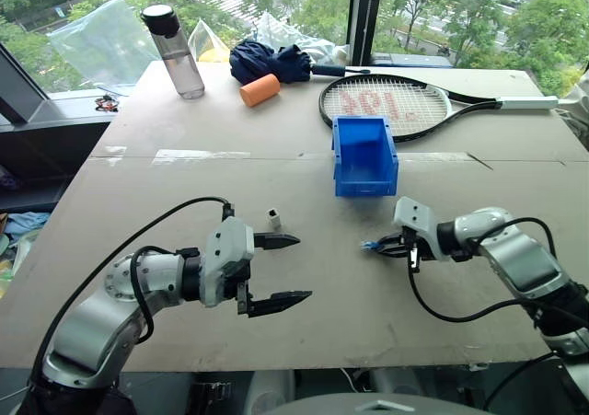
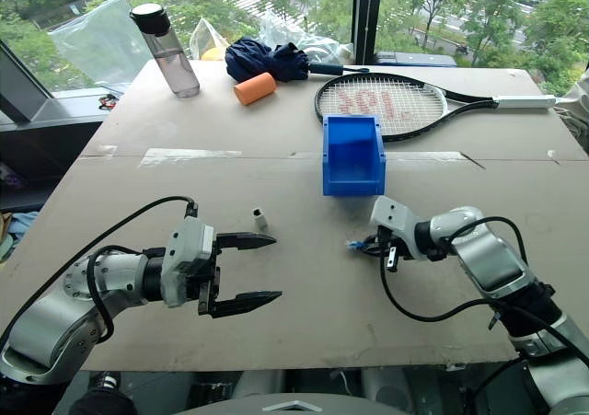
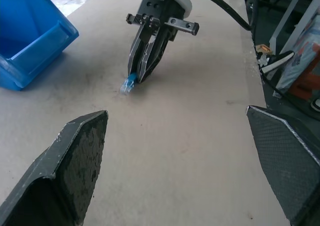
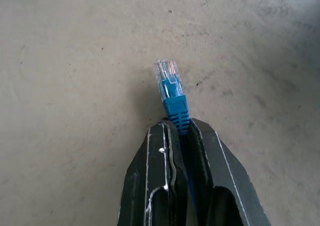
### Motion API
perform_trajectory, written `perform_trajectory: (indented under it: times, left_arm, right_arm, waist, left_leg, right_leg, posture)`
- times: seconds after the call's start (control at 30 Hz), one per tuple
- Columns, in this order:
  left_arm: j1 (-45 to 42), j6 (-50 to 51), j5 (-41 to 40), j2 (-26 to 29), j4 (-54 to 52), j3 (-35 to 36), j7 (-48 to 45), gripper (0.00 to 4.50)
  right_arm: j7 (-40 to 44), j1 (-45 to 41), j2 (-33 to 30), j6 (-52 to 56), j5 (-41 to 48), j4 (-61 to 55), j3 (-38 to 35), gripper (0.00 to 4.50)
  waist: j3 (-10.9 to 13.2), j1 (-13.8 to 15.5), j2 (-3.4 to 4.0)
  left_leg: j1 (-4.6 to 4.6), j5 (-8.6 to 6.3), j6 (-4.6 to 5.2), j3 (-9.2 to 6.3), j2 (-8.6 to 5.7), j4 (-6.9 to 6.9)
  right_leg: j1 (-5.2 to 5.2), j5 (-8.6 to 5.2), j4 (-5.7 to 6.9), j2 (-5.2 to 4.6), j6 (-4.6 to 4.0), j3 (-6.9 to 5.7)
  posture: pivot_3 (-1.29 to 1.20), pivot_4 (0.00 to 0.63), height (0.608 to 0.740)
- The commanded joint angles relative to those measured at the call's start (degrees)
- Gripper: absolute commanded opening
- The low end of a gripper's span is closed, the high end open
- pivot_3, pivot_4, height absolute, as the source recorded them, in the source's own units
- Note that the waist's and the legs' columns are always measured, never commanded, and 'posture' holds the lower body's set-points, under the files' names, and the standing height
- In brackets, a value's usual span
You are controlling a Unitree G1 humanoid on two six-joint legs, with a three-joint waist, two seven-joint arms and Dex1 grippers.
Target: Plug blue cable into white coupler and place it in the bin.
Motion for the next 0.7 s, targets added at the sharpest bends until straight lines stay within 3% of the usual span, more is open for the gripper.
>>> perform_trajectory:
  times: [0.03,0.17,0.3,0.37,0.5,0.6,0.7]
  left_arm:
    - [-3.5,0.3,3.0,0.9,1.7,-2.6,-0.1,4.50]
    - [-10.0,-0.5,5.3,-0.7,6.2,-7.8,-2.4,4.50]
    - [-15.4,-1.6,9.2,-3.5,10.1,-13.0,-2.5,4.50]
    - [-17.5,-1.0,9.8,-5.4,11.2,-14.9,-2.5,4.50]
    - [-23.9,0.7,13.2,-10.8,14.1,-21.0,-1.9,4.50]
    - [-28.2,1.0,16.0,-14.3,17.7,-24.5,-1.6,4.50]
    - [-35.6,-0.7,20.4,-21.3,28.2,-29.3,-1.1,4.50]
  right_arm:
    - [-0.1,-2.0,1.4,-3.2,-2.5,2.8,2.5,0.77]
    - [1.0,0.5,-1.0,-6.2,-0.6,0.2,-1.7,2.44]
    - [0.5,9.4,-3.7,-7.3,5.8,-9.1,-12.2,4.15]
    - [-0.1,15.1,-4.4,-7.0,9.4,-14.5,-17.7,4.15]
    - [-3.4,34.7,-1.2,-12.5,14.5,-26.8,-32.1,4.15]
    - [-7.1,46.9,2.6,-15.5,14.7,-33.7,-37.2,4.15]
    - [-12.7,57.1,6.9,-15.6,13.1,-40.1,-39.4,4.15]
  waist:
    - [-0.1,-0.2,-0.12]
    - [0.0,0.0,-0.06]
    - [0.0,1.2,0.01]
    - [0.0,1.7,0.01]
    - [-0.1,3.1,-0.07]
    - [-0.1,2.8,-0.06]
    - [-0.1,2.6,0.01]
  left_leg:
    - [0.01,0.00,0.00,0.00,0.00,0.01]
    - [0.02,0.00,0.00,-0.01,0.01,0.01]
    - [-0.10,0.00,0.00,-0.03,-0.03,0.00]
    - [-0.27,0.00,0.00,-0.07,-0.07,0.00]
    - [-0.40,-0.01,0.01,-0.17,-0.12,0.09]
    - [-0.40,-0.01,0.01,-0.19,-0.14,0.18]
    - [-0.24,-0.01,0.01,-0.18,-0.14,0.26]
  right_leg:
    - [0.00,0.00,0.00,0.01,0.00,0.00]
    - [0.01,0.01,0.02,0.03,-0.01,0.00]
    - [-0.02,0.01,-0.03,0.03,0.02,-0.01]
    - [-0.15,0.03,-0.07,0.01,0.10,-0.04]
    - [-0.14,0.05,-0.09,-0.02,0.16,-0.10]
    - [-0.10,0.00,-0.07,-0.02,0.18,-0.11]
    - [0.04,-0.16,0.00,0.00,0.35,-0.07]
  posture:
    - [0.00,0.150,0.740]
    - [0.00,0.150,0.740]
    - [0.00,0.150,0.740]
    - [0.00,0.150,0.740]
    - [0.00,0.150,0.740]
    - [0.00,0.150,0.740]
    - [0.00,0.150,0.740]
